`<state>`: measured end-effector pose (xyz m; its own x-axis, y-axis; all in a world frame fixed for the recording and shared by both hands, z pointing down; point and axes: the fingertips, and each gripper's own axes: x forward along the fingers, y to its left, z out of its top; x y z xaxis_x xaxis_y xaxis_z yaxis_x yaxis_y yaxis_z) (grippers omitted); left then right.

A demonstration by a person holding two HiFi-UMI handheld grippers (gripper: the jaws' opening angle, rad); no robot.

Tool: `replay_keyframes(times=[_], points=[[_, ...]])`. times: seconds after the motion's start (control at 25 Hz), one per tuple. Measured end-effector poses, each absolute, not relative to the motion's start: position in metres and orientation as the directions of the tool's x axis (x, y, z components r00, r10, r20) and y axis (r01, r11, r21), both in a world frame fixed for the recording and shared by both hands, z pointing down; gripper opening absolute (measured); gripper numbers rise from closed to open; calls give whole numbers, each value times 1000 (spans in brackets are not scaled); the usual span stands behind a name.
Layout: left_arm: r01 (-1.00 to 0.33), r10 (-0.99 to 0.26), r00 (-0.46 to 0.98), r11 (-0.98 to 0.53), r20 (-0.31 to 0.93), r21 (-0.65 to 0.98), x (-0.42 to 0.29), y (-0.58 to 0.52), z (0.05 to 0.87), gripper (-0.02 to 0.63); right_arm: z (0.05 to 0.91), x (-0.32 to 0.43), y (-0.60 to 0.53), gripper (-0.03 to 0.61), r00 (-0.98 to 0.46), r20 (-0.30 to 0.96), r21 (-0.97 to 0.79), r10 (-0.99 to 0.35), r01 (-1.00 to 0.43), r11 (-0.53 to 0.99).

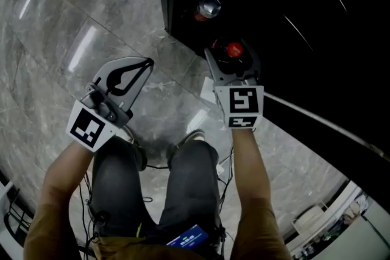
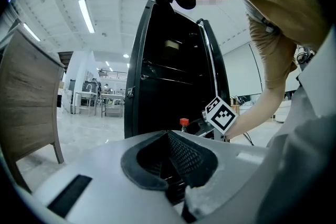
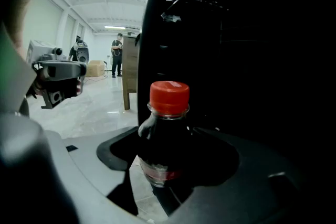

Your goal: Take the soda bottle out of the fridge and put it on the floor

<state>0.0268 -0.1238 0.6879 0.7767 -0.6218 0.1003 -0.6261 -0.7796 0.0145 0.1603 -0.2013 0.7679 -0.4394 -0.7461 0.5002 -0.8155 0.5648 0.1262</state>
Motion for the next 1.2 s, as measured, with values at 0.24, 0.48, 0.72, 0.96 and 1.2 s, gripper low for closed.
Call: replay_keyframes(times=[0.24,0.48,0.72,0.96,1.2], points=[[-607,-606,786,-794,126,-29,-4,-132,732,-5,786,110,-187,304,-562,453,109,-693,-736,668],[-619,-620,777,-784,105,-52,-17,-140,784,-5,820,81,-192,302,-612,442,123,-656,-683,720],[-605,-609,788,-793,93,-67,-20,-147,822,-6,848,52,-186,302,-686,446,187,-575,-557,809],[-594,-595,793,-803,130,-51,-30,-136,869,-5,890,29,-181,304,-731,457,172,-507,-486,857],[-625,-623,770,-780,135,-39,-38,-131,893,-6,924,20,-175,304,-729,484,137,-484,-483,865]])
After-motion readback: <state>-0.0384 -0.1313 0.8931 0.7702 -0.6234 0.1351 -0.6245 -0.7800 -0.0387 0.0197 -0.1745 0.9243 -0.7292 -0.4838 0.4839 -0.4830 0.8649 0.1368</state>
